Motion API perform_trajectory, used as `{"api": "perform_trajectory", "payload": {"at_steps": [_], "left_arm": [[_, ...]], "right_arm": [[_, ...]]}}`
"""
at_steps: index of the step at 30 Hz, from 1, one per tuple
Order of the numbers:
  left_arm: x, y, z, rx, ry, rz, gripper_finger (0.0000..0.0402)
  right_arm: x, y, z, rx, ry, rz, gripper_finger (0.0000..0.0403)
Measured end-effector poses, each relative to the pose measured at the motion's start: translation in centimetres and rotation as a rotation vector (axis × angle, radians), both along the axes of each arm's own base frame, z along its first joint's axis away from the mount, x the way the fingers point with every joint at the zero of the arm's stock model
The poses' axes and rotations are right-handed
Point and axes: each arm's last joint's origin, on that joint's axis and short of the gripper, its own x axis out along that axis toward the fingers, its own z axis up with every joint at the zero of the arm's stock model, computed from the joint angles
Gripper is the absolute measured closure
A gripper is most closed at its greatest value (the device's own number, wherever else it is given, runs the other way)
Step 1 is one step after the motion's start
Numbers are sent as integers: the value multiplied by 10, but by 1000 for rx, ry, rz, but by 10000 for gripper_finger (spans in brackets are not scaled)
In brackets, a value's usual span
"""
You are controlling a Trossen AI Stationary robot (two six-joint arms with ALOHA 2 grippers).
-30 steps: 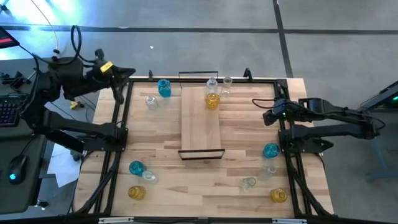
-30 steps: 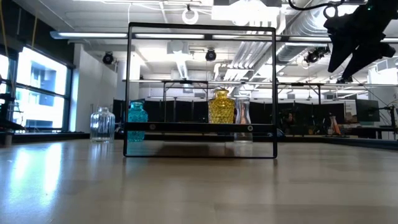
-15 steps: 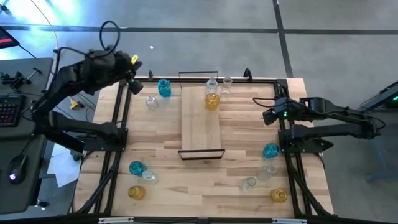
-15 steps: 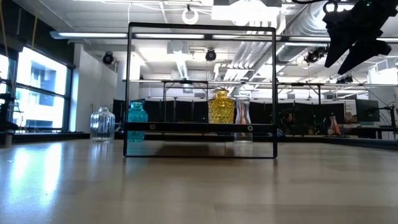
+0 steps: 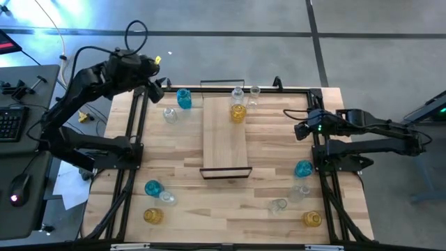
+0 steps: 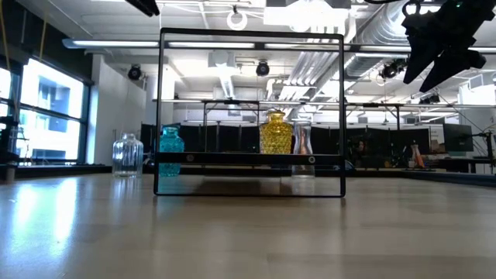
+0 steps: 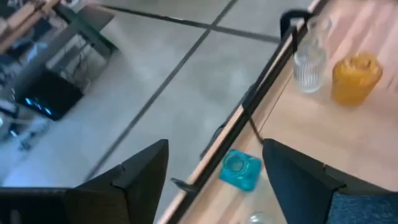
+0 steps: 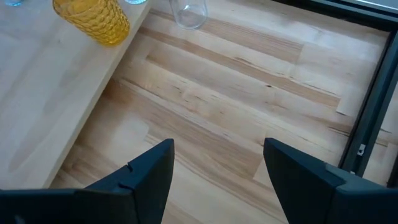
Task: Sort vases onto shelf
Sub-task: Put the top left transparent flower vase on the shelf aligned with the other transparent flower vase
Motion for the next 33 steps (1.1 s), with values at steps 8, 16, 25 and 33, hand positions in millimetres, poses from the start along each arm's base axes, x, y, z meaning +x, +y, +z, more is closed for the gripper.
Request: {"api": "perform_trajectory", "payload": {"at_steps": [8, 16, 25, 33], "left_arm": [[22, 14, -9, 79, 175, -58, 146], [52, 38, -29, -21, 190, -97, 147], [51, 88, -52, -220, 122, -63, 147], [29, 90, -55, -412, 60, -28, 147]], "right_arm": [[1, 0, 1, -2, -13, -2, 160], [1, 0, 1, -2, -13, -2, 160], [1, 0, 1, -5, -10, 4, 160], [1, 0, 1, -10, -5, 13, 160]]}}
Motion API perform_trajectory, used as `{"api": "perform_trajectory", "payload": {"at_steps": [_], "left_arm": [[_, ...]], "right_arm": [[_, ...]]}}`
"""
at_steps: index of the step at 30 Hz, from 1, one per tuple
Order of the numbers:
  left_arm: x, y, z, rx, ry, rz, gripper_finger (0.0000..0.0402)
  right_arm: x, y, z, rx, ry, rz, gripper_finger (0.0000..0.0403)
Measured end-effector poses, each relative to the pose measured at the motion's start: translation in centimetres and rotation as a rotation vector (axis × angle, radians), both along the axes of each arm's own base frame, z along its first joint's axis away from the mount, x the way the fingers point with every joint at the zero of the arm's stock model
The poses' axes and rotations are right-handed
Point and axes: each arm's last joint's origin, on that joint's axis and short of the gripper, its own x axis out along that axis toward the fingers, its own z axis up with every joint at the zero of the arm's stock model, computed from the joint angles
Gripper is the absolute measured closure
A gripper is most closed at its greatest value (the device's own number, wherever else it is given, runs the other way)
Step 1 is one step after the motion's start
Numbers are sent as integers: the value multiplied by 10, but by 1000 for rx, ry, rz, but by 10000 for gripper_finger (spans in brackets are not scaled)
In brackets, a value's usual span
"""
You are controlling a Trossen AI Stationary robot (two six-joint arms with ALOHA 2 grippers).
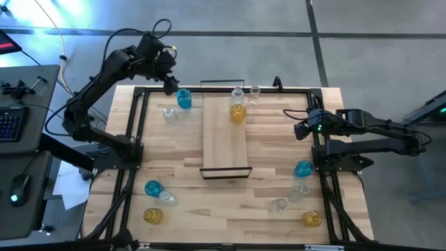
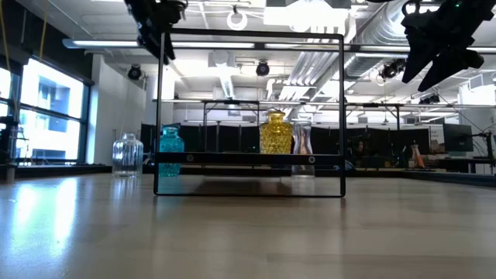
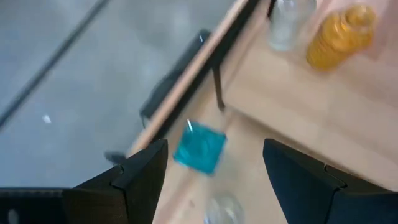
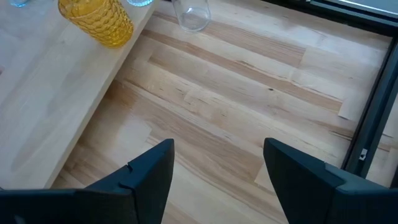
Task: Sort vases onto shelf
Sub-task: Put the top left transparent flower vase on the shelf aligned with the other transparent flower vase
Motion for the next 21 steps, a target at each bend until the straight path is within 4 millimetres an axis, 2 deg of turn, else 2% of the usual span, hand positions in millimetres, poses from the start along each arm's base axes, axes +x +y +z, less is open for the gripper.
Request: {"api": "perform_trajectory", "payload": {"at_steps": [4, 8, 17, 21], "left_arm": [[-10, -12, -3, -86, 39, 26, 147], [-19, -24, -16, -158, 22, 60, 147], [-37, -43, -78, -266, 71, 155, 147], [-43, -49, -97, -289, 70, 184, 147]], "right_arm": [[0, 0, 0, -16, 8, 5, 160], [0, -1, 0, -24, 9, 0, 160], [-2, 0, 1, -47, 14, 15, 160], [-7, 0, 0, -58, 42, 25, 160]]}}
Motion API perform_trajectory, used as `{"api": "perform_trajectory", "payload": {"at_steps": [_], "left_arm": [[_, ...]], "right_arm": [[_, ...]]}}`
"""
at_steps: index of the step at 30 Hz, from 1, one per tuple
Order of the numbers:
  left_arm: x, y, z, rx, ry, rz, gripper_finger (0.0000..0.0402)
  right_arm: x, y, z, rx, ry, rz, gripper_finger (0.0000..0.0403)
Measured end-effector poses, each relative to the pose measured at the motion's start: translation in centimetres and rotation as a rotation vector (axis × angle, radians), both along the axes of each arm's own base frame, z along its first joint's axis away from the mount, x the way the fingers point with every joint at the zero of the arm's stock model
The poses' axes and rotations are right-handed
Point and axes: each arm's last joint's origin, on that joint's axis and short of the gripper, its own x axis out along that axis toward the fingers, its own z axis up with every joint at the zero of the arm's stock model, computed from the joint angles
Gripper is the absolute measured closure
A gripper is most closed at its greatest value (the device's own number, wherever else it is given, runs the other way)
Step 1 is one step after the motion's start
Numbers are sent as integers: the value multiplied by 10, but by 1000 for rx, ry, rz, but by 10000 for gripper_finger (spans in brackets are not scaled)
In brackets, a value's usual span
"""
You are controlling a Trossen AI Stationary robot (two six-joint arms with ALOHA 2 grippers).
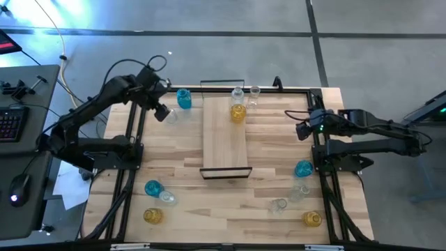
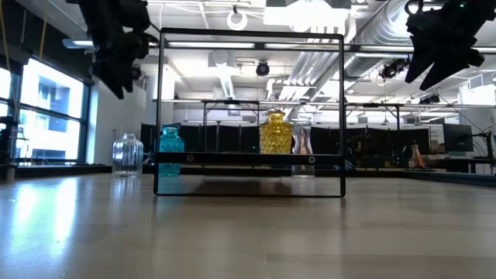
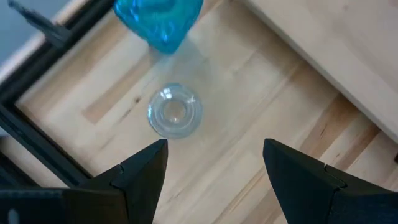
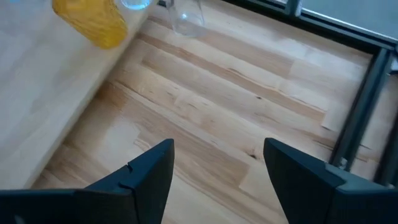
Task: Sort vases onto shelf
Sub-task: Put the top left transparent flower vase on the shelf aligned with the other transparent flower vase
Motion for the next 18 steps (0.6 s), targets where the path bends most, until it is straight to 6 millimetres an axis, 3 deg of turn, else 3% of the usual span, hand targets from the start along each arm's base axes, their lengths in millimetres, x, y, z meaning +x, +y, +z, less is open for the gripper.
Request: {"api": "perform_trajectory", "payload": {"at_steps": [6, 18], "left_arm": [[-5, -6, -14, 8, -37, 13, 147], [-2, -4, -43, -6, -79, 30, 147]], "right_arm": [[-10, 2, -2, 9, 39, -20, 160], [-27, 4, 2, 8, -46, -44, 160]]}}
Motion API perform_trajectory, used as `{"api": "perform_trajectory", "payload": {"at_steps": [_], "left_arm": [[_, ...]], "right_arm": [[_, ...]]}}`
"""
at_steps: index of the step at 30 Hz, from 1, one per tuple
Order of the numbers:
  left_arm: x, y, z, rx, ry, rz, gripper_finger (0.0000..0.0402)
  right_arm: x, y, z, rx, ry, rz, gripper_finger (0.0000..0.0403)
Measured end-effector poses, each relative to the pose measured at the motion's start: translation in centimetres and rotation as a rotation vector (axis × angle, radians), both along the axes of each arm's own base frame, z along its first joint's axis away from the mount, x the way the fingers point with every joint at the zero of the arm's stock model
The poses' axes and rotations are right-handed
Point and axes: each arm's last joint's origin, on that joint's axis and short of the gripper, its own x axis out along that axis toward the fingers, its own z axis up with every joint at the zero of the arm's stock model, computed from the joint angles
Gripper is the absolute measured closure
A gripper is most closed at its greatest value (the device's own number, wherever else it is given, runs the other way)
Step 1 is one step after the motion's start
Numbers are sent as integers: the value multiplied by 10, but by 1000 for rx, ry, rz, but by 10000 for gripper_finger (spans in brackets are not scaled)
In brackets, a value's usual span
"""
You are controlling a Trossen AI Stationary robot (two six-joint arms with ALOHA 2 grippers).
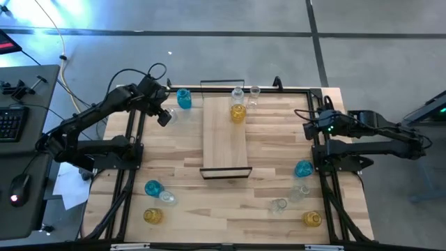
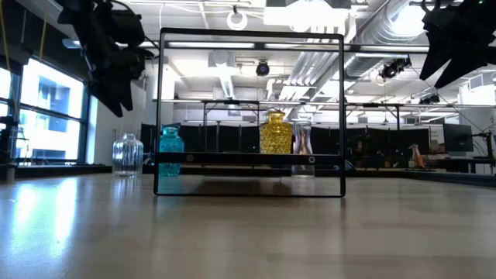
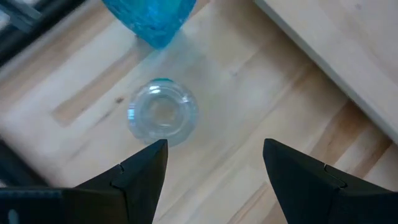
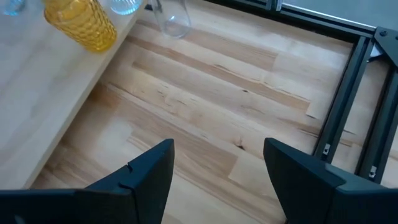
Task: Sort vases onto shelf
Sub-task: Put the top left transparent flower vase on the shelf aligned with the other transparent flower vase
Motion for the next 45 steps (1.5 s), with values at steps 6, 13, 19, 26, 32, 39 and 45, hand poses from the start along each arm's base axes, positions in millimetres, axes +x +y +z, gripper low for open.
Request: {"api": "perform_trajectory", "payload": {"at_steps": [6, 13, 19, 26, 32, 39, 45], "left_arm": [[1, 2, -14, -14, 37, 20, 147], [5, 9, -19, 36, 60, 46, 147], [9, 14, -20, 30, 28, 128, 147], [11, 17, -18, 40, -15, 224, 147], [9, 17, -19, 58, 21, 245, 147], [7, 14, -21, 43, 68, 212, 147], [6, 13, -29, 28, 80, 183, 147]], "right_arm": [[-2, 0, 1, 1, -15, -5, 160], [-2, 0, 1, 9, -24, -18, 160], [-3, 0, 0, 42, -56, -74, 160], [-3, 1, 0, 107, -101, -134, 160], [-1, 2, 0, 150, -135, -154, 160], [1, 1, 2, 132, -151, -138, 160], [2, 1, 3, 112, -154, -126, 160]]}}
